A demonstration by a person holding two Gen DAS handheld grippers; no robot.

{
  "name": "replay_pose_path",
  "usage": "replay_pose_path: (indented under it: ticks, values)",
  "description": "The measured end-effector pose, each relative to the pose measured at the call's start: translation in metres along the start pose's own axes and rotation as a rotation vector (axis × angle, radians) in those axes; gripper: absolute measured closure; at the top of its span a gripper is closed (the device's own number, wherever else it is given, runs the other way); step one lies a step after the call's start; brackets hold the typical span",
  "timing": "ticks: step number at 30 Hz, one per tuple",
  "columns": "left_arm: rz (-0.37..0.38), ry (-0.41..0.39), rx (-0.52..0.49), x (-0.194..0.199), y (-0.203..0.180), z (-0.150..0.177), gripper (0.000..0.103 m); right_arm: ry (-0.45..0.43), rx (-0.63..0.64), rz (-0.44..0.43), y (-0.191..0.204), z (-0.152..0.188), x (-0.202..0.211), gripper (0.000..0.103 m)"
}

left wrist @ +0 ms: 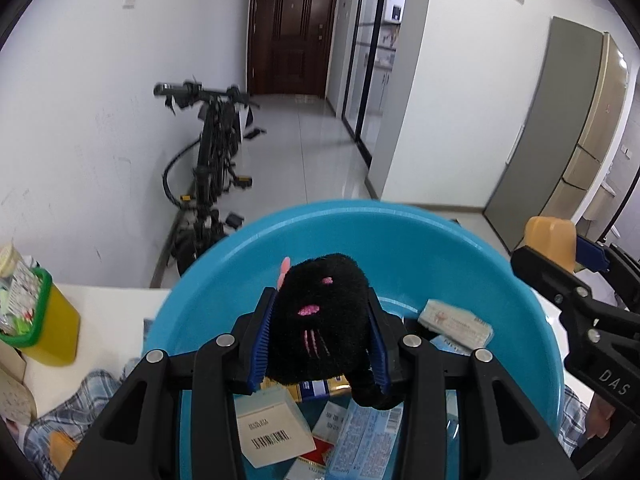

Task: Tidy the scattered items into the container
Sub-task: 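Lower the held plush toy and orange soap dish into the basin with both tools, then open left tool to drop the plush while right tool releases the soap dish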

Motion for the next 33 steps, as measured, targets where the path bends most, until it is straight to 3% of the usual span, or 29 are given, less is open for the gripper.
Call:
replay_pose_path:
  ticks: [5, 20, 25, 28, 30, 33]
  values:
    - [0.000, 0.084, 0.024, -0.017, 0.003, 0.012, 0.061, 0.013, 0.012, -0.007, 0.002, 0.003, 0.001, 0.040]
    - [-0.009, 0.231, 0.055, -0.041, 0.011, 0.039, 0.061, 0.026, 0.030, -0.012, 0.006, 0.004, -0.002, 0.040]
    - [-0.004, 0.234, 0.054, -0.042, 0.009, 0.038, 0.061, 0.029, 0.034, -0.012, 0.005, 0.005, -0.001, 0.040]
    - [-0.024, 0.203, 0.045, -0.036, 0.008, 0.030, 0.052, 0.031, 0.035, -0.013, 0.006, 0.006, -0.002, 0.040]
    - [-0.057, 0.160, 0.023, -0.028, 0.008, 0.024, 0.040, 0.033, 0.037, -0.012, 0.006, 0.007, -0.002, 0.040]
    - [-0.051, 0.113, 0.020, -0.017, 0.008, 0.016, 0.034, 0.044, 0.046, -0.015, 0.008, 0.010, -0.005, 0.040]
Point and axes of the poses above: each gripper's, at about its wrist camera, not at the fingertips, and x roughly against the way its jaws point, y to its left, z to its underside, the point moved 10 cm from there along -x, roughly the way its jaws point, and after that the axes turned 8 degrees about z, right-handed, at the moved point
